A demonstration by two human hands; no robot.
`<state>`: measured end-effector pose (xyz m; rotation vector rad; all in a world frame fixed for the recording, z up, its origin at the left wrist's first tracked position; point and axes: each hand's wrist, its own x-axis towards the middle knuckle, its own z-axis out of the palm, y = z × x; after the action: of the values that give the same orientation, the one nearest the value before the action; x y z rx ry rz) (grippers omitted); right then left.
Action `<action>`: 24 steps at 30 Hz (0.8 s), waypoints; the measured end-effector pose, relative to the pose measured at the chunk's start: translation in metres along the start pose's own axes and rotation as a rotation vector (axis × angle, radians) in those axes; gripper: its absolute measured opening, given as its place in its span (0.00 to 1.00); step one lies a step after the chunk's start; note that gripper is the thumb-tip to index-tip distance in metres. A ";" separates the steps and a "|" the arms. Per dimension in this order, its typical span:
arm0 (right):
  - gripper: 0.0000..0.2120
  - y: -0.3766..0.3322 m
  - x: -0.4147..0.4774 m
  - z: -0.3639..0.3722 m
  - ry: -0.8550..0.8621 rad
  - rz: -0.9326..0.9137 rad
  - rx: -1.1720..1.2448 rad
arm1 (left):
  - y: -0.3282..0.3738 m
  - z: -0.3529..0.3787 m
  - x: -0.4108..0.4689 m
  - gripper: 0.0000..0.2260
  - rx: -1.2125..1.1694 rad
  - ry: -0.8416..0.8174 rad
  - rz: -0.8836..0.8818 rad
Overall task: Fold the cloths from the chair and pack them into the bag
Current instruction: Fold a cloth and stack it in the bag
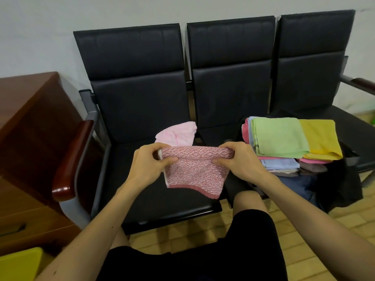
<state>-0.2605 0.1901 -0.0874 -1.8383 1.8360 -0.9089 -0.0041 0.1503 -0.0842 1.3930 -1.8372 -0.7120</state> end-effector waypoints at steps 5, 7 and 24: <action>0.15 0.008 -0.004 0.001 0.005 0.027 -0.031 | -0.006 0.004 0.000 0.09 -0.043 0.003 -0.025; 0.13 0.011 -0.011 -0.001 -0.032 0.027 0.052 | -0.004 0.006 -0.003 0.10 -0.121 -0.024 -0.018; 0.22 0.045 -0.069 -0.025 0.028 0.497 1.231 | 0.031 0.084 0.010 0.31 -0.978 -0.799 -0.666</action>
<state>-0.3061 0.2594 -0.1116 -0.5828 1.1257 -1.3790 -0.0910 0.1493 -0.1083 1.0376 -1.0813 -2.3742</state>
